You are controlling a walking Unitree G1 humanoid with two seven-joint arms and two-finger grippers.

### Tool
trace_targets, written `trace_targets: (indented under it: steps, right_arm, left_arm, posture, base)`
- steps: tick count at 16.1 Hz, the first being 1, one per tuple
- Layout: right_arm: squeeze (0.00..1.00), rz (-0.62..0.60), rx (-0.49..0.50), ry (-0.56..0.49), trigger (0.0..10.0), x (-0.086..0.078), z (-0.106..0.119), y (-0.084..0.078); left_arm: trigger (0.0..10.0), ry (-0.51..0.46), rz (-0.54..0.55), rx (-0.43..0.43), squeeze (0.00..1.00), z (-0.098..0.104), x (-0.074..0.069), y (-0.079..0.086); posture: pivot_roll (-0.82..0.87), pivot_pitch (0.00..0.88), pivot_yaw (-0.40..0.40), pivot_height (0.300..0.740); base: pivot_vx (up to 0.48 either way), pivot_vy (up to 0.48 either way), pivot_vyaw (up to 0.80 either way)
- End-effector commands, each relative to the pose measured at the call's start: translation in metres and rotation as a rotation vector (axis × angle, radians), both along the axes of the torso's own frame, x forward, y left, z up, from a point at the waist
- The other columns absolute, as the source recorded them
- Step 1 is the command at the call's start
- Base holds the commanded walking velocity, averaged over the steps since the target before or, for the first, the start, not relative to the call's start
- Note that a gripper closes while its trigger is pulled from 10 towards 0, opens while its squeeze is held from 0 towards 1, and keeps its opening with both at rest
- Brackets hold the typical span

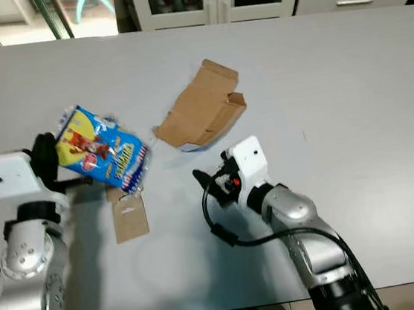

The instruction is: Picking trash to rubbish bin

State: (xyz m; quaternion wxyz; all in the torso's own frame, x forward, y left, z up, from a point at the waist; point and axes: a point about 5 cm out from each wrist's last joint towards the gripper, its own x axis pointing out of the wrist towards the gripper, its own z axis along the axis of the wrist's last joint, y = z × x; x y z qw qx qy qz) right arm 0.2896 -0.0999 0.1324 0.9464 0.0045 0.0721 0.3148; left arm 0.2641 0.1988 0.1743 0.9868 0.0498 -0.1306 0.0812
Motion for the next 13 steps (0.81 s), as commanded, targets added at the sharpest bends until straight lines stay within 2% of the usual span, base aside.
trace_targets:
  steps: [1,3,4,5,8,9,11,13]
  right_arm:
    - [1.00,-0.022,-0.013,-0.009,10.0,0.002,-0.001,-0.006]
    - [0.96,-0.009,-0.043,-0.032,10.0,0.003,0.000,-0.008]
    - [0.64,-0.002,-0.059,-0.043,10.0,0.003,0.000,-0.008]
    - [0.00,0.001,-0.077,-0.056,10.0,0.004,0.000,-0.011]
    - [0.00,-0.023,-0.150,-0.107,10.0,0.012,0.001,-0.021]
    - [1.00,-0.026,-0.150,-0.111,10.0,0.013,0.002,-0.023]
    - [1.00,-0.012,-0.224,-0.182,10.0,0.014,0.004,-0.027]
    - [1.00,-0.001,-0.245,-0.196,10.0,0.015,0.004,-0.028]
  left_arm:
    - [0.0,0.012,-0.007,0.008,0.00,0.000,-0.003,-0.006]
    - [0.0,0.016,-0.011,0.002,0.00,0.001,-0.003,-0.008]
    - [0.0,0.017,-0.011,0.002,0.00,0.002,-0.003,-0.008]
    - [0.0,0.017,-0.009,0.002,0.00,0.003,-0.004,-0.008]
    - [0.0,0.022,-0.003,0.002,0.00,0.004,-0.005,-0.007]
    - [0.0,0.025,-0.003,0.003,0.00,0.003,-0.004,-0.007]
    - [0.0,0.020,0.007,0.014,0.00,0.005,-0.004,-0.006]
    - [0.0,0.015,0.015,0.025,0.00,0.009,-0.003,-0.005]
  posture:
    - [-0.08,0.196,0.010,0.740]
    - [-0.08,0.197,0.002,0.740]
    - [-0.08,0.198,-0.001,0.740]
    - [-0.08,0.198,-0.001,0.740]
    - [-0.08,0.199,-0.003,0.740]
    - [-0.08,0.197,-0.004,0.740]
    - [-0.08,0.197,-0.007,0.740]
    - [-0.08,0.197,-0.007,0.740]
  base:
    - [0.000,0.000,0.00]
    - [0.000,0.000,0.00]
    - [0.000,0.000,0.00]
    - [0.000,0.000,0.00]
    - [0.000,0.000,0.00]
    - [0.000,0.000,0.00]
    - [0.000,0.000,0.00]
    - [0.000,0.000,0.00]
